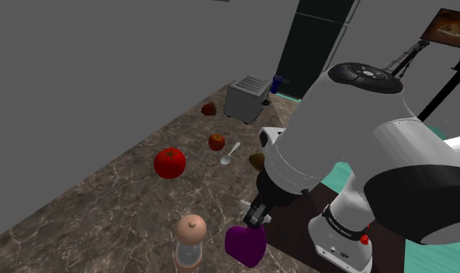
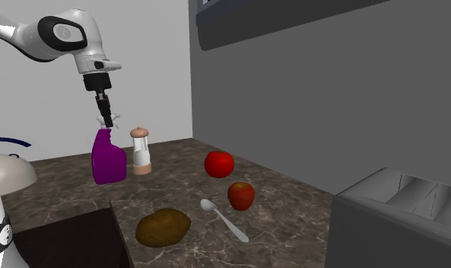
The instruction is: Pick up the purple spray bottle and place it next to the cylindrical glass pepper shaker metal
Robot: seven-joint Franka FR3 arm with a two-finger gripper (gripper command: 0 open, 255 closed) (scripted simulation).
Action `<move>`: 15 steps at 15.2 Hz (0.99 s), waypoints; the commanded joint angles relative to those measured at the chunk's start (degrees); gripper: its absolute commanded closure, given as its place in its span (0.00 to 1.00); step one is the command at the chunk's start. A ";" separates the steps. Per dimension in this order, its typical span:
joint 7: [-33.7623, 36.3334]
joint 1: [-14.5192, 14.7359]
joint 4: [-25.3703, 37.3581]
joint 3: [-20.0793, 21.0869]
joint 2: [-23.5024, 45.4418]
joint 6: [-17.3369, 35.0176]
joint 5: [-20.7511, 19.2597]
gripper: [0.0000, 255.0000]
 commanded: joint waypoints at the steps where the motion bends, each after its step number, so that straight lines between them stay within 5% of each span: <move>1: 0.00 0.00 0.00 0.00 0.00 0.01 0.00 0.00; 6: 0.00 0.00 0.01 0.00 0.00 0.01 0.00 0.00; 10: 0.09 0.43 5.35 -2.97 -2.77 -8.14 -1.42 0.00; 15: 0.10 0.43 5.35 -2.97 -2.77 -8.14 -1.42 0.00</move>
